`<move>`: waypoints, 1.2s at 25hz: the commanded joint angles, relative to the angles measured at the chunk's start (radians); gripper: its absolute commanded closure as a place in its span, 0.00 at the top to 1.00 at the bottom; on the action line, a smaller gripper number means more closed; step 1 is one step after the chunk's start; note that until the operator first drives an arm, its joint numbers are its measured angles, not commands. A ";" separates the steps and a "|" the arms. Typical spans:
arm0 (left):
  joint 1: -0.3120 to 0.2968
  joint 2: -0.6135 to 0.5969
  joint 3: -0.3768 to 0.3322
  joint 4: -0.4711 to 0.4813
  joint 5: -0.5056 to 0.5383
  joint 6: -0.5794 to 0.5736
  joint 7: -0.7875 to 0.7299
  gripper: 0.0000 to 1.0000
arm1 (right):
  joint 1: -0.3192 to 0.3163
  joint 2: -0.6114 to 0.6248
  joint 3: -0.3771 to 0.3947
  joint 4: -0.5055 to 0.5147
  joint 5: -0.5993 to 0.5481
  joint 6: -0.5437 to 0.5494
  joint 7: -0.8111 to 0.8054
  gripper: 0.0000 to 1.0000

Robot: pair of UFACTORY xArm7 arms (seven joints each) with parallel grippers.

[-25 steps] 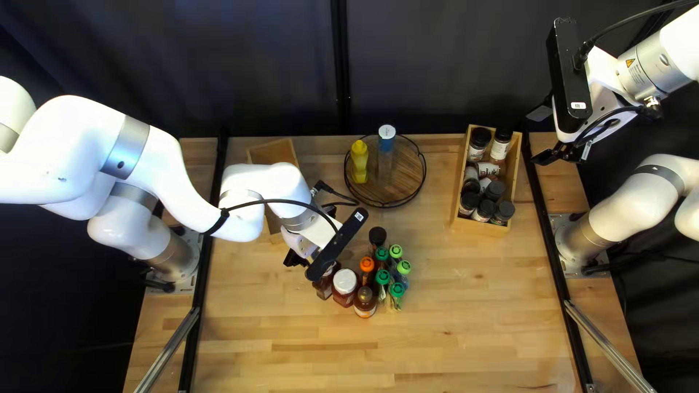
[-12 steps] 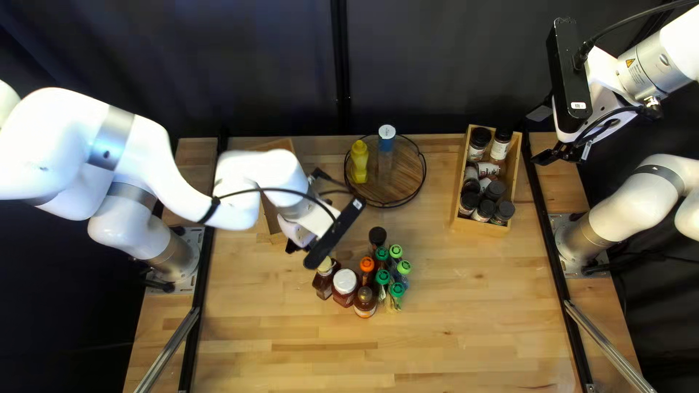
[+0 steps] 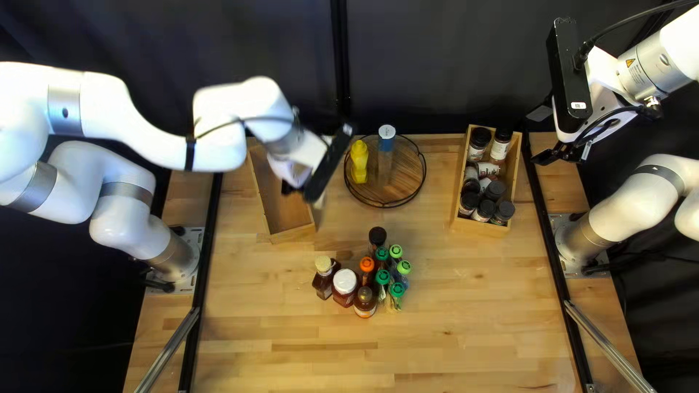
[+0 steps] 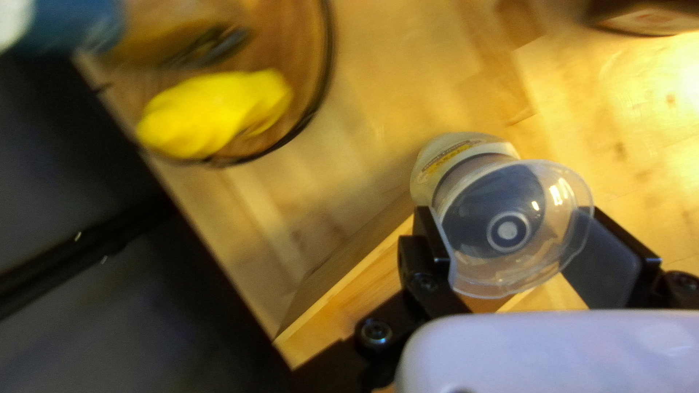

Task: Separate condiments, baby food and spices and place it in 3 different racks/containers

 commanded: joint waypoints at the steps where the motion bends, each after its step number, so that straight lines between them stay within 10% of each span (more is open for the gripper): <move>1: 0.026 0.087 0.042 0.133 -0.026 0.041 -0.017 0.00 | 0.000 0.000 0.000 0.000 0.000 0.000 0.000 1.00; 15: 0.113 0.319 0.151 0.455 -0.111 0.095 -0.099 0.00 | 0.000 0.000 0.000 0.000 0.000 0.000 0.000 1.00; 30: 0.093 0.483 0.142 0.531 -0.231 -0.019 -0.316 0.00 | 0.000 0.000 0.000 0.000 0.000 0.000 0.000 1.00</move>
